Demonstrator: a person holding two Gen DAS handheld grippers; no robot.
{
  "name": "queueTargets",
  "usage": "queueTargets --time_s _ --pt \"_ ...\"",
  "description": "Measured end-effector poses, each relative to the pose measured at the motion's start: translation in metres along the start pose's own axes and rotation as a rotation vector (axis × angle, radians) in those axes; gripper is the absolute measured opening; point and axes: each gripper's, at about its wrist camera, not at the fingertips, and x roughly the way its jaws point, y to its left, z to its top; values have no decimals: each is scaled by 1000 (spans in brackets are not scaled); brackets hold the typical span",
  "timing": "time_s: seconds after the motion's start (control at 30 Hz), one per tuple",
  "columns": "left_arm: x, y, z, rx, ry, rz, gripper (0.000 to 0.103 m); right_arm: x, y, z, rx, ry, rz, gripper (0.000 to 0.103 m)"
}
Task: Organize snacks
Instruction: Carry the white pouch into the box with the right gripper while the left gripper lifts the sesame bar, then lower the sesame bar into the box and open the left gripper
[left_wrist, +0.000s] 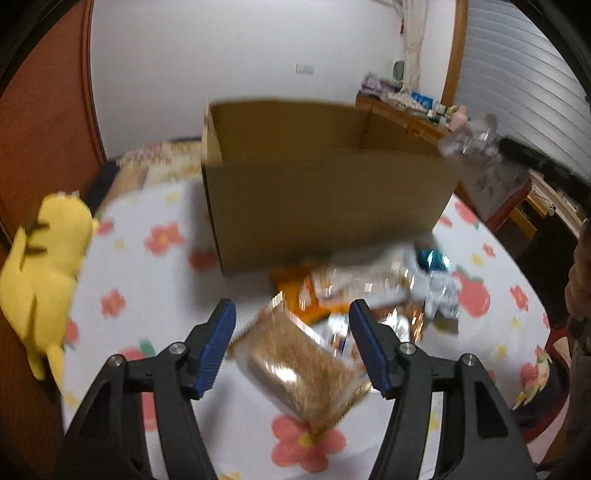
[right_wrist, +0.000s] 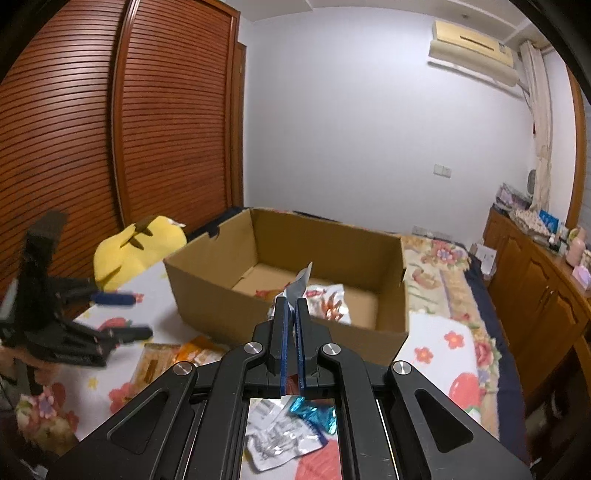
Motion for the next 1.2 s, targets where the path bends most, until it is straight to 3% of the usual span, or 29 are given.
queueTargets --time_s 0.13,0.27,0.63,0.8,0.9,1.03,1.2 --pt "16 0 -20 -53 58 6 66 0 0 -8 16 11 13 1" --pt "28 5 -28 -114 92 -19 77 0 -1 -10 17 17 12 1" --pt "47 0 -21 -149 130 -48 76 3 -3 -16 23 26 6 1" --pt "40 -4 -25 -99 95 -47 48 5 -4 -15 24 27 5 1" --pt "29 -4 -25 -68 58 -21 43 5 -4 -14 17 28 4 1" --pt "2 2 -18 -79 -15 -49 43 9 -5 -10 9 28 0 1" --pt "-30 0 14 -41 -121 -50 43 12 -8 1 5 8 -8 1"
